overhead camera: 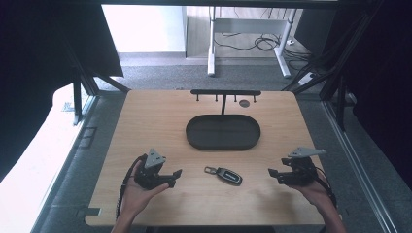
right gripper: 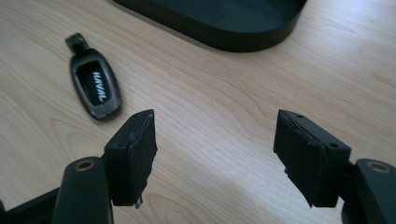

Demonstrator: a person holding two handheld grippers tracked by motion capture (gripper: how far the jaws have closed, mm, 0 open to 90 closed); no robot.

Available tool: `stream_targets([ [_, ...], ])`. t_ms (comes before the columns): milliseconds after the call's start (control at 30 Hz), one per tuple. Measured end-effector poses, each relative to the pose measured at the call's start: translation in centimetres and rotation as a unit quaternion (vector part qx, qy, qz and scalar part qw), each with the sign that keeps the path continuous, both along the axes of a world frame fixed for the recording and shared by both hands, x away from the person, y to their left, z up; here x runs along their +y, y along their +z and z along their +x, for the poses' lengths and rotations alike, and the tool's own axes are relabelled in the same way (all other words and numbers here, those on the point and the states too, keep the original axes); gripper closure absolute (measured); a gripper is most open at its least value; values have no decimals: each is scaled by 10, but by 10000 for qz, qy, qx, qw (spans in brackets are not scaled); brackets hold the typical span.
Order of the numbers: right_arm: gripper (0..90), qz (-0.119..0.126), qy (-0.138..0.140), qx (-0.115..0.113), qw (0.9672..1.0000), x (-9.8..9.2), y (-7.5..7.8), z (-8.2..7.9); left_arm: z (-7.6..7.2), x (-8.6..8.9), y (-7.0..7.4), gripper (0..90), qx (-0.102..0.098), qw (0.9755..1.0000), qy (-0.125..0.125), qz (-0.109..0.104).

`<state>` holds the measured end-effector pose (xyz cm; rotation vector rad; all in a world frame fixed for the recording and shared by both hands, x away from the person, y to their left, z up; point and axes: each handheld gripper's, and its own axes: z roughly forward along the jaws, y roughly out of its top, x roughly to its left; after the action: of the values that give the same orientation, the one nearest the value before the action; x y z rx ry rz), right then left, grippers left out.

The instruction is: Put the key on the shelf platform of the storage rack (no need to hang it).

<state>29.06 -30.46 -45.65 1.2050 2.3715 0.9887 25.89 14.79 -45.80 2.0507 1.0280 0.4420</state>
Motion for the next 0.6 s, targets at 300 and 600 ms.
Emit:
stream_targets([
  [300,323,-473,651,32,9968,31,31,-2,-13,2,19,246,-269,9996,22,-93],
  [600,324,-961,1246,434,9866,64,31,13,-12,0,12,245,-134,9999,8,30],
])
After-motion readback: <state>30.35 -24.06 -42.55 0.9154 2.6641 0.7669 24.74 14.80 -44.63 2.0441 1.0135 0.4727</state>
